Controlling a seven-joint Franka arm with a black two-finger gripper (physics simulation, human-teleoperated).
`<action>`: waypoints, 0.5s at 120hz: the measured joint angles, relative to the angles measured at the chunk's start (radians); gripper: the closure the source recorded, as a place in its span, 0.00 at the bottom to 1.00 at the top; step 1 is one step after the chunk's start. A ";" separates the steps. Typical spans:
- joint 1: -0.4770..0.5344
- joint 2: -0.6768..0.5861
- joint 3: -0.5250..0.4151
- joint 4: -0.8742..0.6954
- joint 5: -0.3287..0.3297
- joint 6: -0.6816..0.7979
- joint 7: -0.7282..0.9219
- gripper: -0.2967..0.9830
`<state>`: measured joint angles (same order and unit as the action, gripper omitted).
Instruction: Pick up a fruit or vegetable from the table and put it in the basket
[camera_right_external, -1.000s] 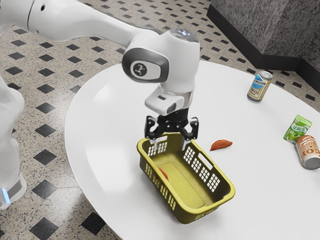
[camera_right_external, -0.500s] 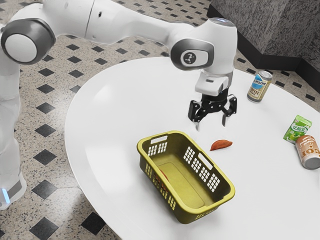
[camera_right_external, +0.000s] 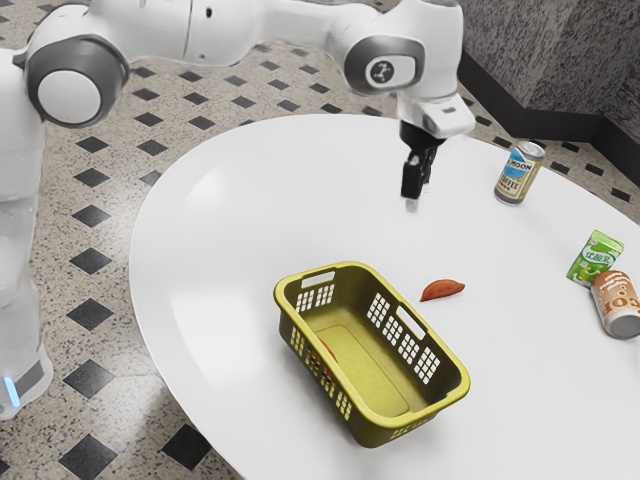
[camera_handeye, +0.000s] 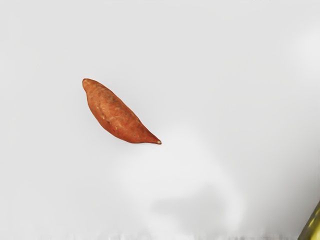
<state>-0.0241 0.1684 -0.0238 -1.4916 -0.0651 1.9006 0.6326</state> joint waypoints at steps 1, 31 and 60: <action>-0.004 -0.006 0.000 0.000 0.005 -0.005 -0.014 0.23; -0.020 0.030 -0.008 0.000 0.085 -0.034 -0.369 0.23; -0.018 0.107 -0.013 0.000 0.025 0.055 -0.596 0.23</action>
<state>-0.0417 0.2753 -0.0369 -1.4914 -0.0403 1.9555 0.0367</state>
